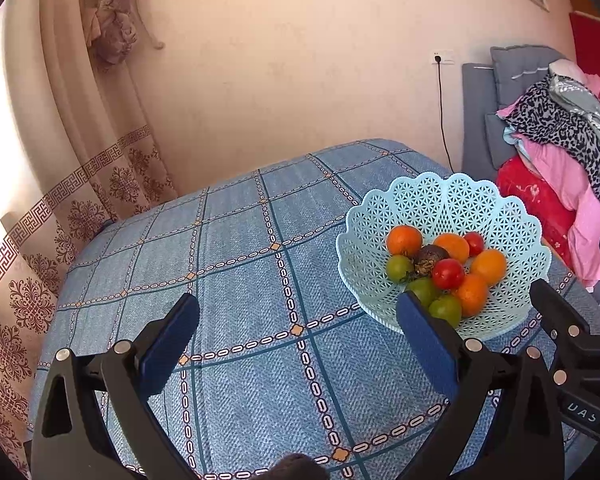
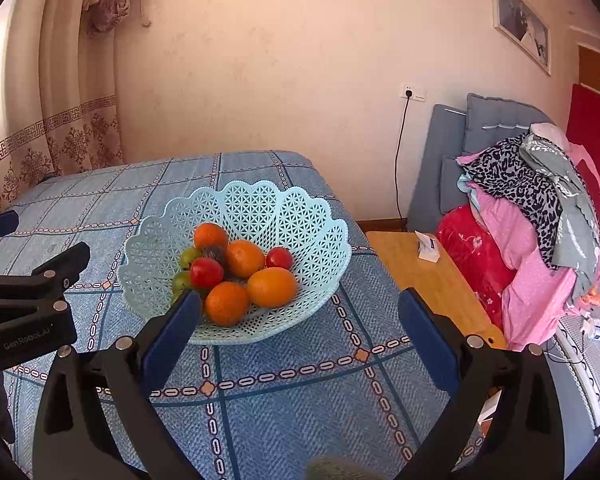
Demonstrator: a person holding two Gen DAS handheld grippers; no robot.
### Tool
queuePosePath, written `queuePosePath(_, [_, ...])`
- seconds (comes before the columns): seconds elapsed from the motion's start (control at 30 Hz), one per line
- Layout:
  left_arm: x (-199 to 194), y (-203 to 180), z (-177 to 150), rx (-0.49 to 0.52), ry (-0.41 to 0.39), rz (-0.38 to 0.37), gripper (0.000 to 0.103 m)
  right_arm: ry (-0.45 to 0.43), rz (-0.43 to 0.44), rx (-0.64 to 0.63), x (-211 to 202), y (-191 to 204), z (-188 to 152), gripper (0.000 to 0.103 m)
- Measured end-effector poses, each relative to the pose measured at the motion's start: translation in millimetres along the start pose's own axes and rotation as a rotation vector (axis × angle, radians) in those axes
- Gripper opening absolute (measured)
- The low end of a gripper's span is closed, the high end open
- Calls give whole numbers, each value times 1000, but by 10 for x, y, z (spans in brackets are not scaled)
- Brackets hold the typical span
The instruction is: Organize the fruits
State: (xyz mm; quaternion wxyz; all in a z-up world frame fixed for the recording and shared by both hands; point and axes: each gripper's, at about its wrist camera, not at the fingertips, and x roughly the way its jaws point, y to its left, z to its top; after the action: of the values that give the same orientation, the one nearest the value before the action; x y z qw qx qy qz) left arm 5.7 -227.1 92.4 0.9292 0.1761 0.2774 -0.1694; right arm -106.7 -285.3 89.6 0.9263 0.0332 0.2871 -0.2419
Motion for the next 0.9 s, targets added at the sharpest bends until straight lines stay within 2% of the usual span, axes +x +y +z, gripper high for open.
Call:
queuePosePath(0.8, [39, -52, -9, 11, 14, -23, 98, 21, 1, 1, 102, -27, -15, 100])
queuePosePath(0.9, [71, 5, -27, -16, 34, -24, 98, 24, 1, 0, 106, -21, -23, 100])
